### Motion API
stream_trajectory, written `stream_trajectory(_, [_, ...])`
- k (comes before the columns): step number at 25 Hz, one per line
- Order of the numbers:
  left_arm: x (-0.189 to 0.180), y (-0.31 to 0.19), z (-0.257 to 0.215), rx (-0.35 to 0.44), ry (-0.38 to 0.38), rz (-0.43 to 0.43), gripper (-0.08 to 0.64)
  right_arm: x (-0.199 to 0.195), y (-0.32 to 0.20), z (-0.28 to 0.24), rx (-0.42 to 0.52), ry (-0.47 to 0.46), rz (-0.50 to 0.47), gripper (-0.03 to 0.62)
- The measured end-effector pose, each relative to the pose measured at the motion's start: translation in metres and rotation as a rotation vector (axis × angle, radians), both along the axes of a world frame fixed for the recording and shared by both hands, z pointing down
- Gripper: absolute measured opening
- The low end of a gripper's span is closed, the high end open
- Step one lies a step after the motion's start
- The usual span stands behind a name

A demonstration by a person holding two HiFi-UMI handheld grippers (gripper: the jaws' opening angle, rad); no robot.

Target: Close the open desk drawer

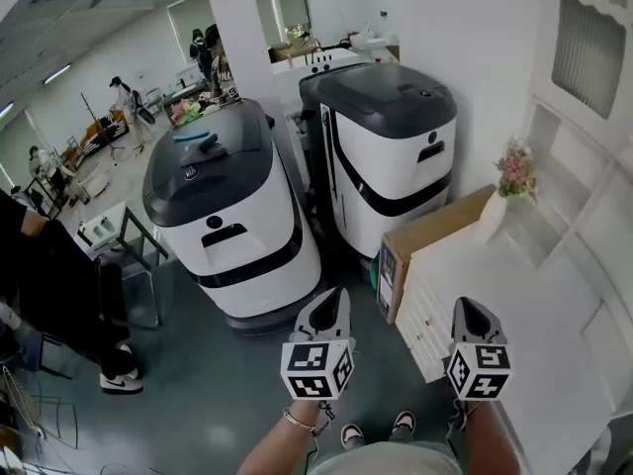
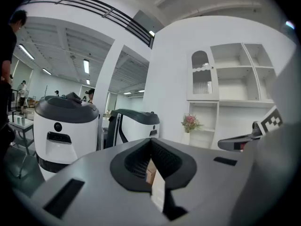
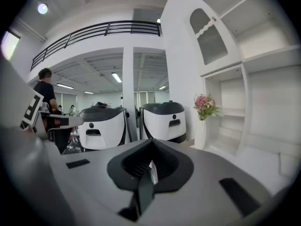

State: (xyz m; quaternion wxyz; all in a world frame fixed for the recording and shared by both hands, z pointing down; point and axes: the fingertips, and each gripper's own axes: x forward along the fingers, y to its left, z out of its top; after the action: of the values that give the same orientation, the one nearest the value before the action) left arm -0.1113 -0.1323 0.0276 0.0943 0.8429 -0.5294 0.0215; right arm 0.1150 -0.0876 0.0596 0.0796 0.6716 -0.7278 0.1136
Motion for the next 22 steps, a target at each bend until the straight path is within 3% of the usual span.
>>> stream_trajectory(3, [0.008, 0.003, 0.0, 0.013, -0.034, 0.013, 0.018, 0.005, 0.007, -0.008, 0.033, -0.039, 0.036, 0.006])
stream_trajectory(12, [0.023, 0.008, 0.004, -0.01, 0.001, 0.026, 0.018, 0.028, 0.033, -0.012, 0.042, -0.06, 0.125, 0.005])
stream_trajectory(22, [0.04, 0.018, 0.012, -0.024, 0.003, 0.052, 0.018, 0.034, 0.046, -0.011, 0.028, -0.042, 0.144, 0.003])
